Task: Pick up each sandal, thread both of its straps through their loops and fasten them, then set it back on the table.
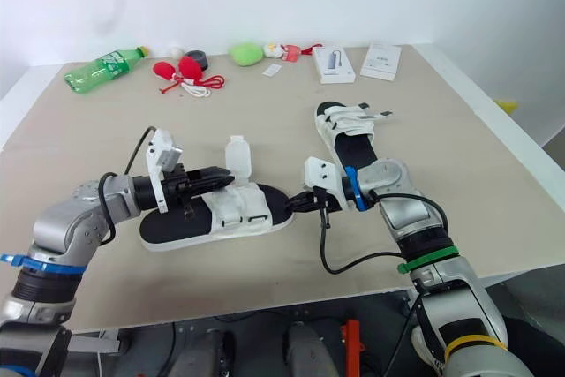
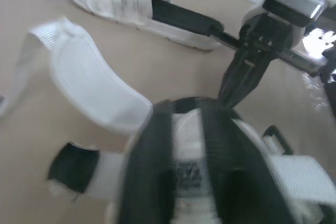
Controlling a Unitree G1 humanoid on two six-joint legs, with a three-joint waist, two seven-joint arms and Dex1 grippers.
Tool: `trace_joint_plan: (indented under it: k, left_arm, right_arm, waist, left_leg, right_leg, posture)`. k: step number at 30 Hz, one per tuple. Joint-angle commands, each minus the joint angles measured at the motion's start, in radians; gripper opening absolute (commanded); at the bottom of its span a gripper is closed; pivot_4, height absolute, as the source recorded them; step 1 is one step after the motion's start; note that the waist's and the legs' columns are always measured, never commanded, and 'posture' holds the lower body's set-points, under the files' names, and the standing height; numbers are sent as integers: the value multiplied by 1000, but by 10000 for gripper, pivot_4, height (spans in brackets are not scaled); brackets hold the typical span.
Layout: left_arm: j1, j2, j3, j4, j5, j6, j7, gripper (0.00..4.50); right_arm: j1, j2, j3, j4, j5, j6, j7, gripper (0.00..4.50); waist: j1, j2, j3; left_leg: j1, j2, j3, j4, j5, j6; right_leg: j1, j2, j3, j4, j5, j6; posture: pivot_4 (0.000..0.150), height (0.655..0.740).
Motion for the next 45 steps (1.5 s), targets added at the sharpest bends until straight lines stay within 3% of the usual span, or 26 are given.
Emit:
trace_joint_plan:
  k: [1,9,21,26,31,35,42,45]
  left_arm:
    - [-44,5,3,43,-32,76,-42,181]
    - [-64,35,-10,129,18,112,-85,181]
    - [-120,-3,-11,300,203,-44,-26,181]
    - [-193,-48,69,364,170,-35,12,181]
    - [-255,-55,129,362,61,127,-21,181]
    - [-269,-29,150,351,-19,310,-46,12402]
    - [-315,-29,253,473,-91,510,24,44559]
    - [-319,-52,241,488,-87,534,39,44559]
  right_arm:
    - [-1,-10,6,1,-14,7,-3,0]
    - [4,-10,5,-10,-12,12,-8,0]
    - [9,-11,6,-17,-11,11,-8,0]
    - [12,-13,5,-20,-11,11,-8,0]
    - [14,-15,4,-25,-12,13,-11,0]
    - [16,-16,2,-29,-11,15,-14,0]
    - [17,-18,5,-28,-11,14,-15,0]
    - [9,-13,7,-20,-11,12,-16,0]
  waist:
    - [0,0,0]
    - [0,0,0]
    - [1,0,0]
    - [1,0,0]
    - [0,0,0]
    - [-1,0,0]
    - [0,0,0]
    - [0,0,0]
  left_leg:
    - [0,0,0,0,0,0]
    - [0,0,0,0,0,0]
    - [0,0,0,0,0,0]
    - [-1,0,0,0,0,0]
    - [-2,-1,-1,0,0,0]
    - [-2,-1,-1,0,0,0]
    - [-2,-1,-3,0,0,0]
    - [-2,-1,-3,0,0,0]
  right_leg:
    - [0,0,0,0,0,0]
    - [0,0,0,0,0,0]
    - [0,-1,0,0,0,0]
    - [0,-1,0,0,0,0]
    - [-1,-1,0,0,0,0]
    - [-1,-1,0,0,0,1]
    - [-1,0,-1,0,0,1]
    - [0,-1,-1,0,0,1]
  posture:
    - [1500,7400]
    - [1500,7400]
    - [1500,7400]
    - [1500,7400]
    - [1500,7400]
    - [1500,7400]
    - [1500,7400]
    - [1500,7400]
